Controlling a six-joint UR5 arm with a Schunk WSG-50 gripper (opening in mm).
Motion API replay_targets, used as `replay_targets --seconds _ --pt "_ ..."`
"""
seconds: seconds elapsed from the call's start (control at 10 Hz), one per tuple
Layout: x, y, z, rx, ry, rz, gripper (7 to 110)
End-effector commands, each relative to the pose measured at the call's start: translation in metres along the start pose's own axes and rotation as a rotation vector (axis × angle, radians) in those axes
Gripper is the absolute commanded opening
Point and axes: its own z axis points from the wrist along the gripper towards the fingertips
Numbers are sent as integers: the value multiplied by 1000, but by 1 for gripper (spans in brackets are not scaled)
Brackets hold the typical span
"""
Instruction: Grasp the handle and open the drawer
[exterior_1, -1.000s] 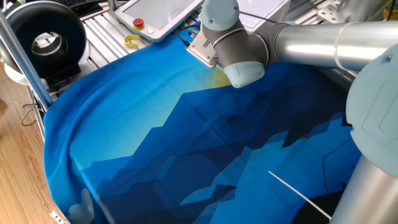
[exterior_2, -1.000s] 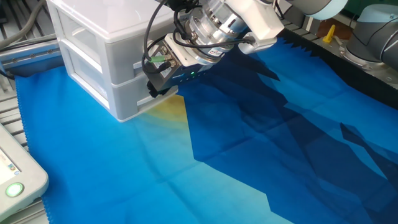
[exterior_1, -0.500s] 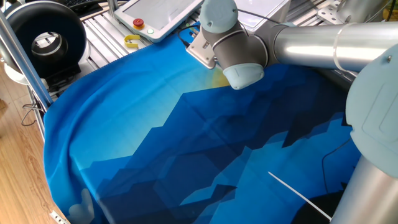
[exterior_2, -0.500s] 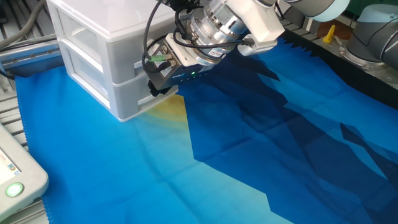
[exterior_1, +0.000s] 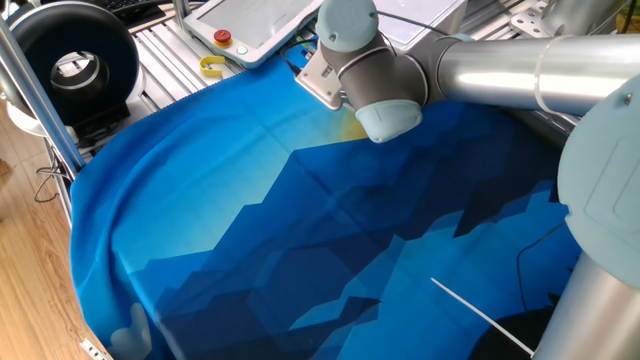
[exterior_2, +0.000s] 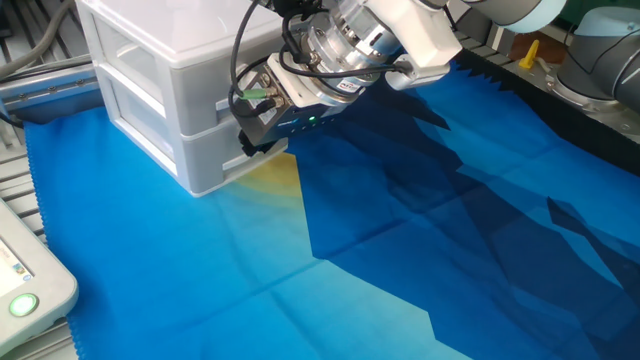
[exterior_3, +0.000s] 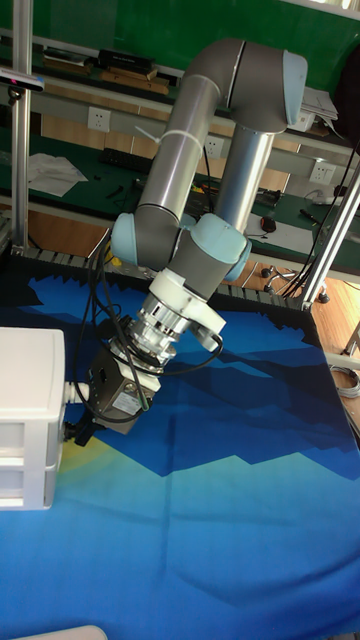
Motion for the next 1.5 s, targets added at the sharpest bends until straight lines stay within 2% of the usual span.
replay_targets --seconds 0.0,0.2,0.4,0.6,1.0,1.4 --pt "-13 5 10 -2 -44 32 7" --pt "-17 5 10 -2 -51 30 7" --pt "-23 -2 -3 -11 -42 21 7" --pt "-30 -3 -5 -21 -71 28 7" --pt "-29 -5 -12 -31 -82 19 7" --pt "-33 -4 -12 -31 -91 22 7"
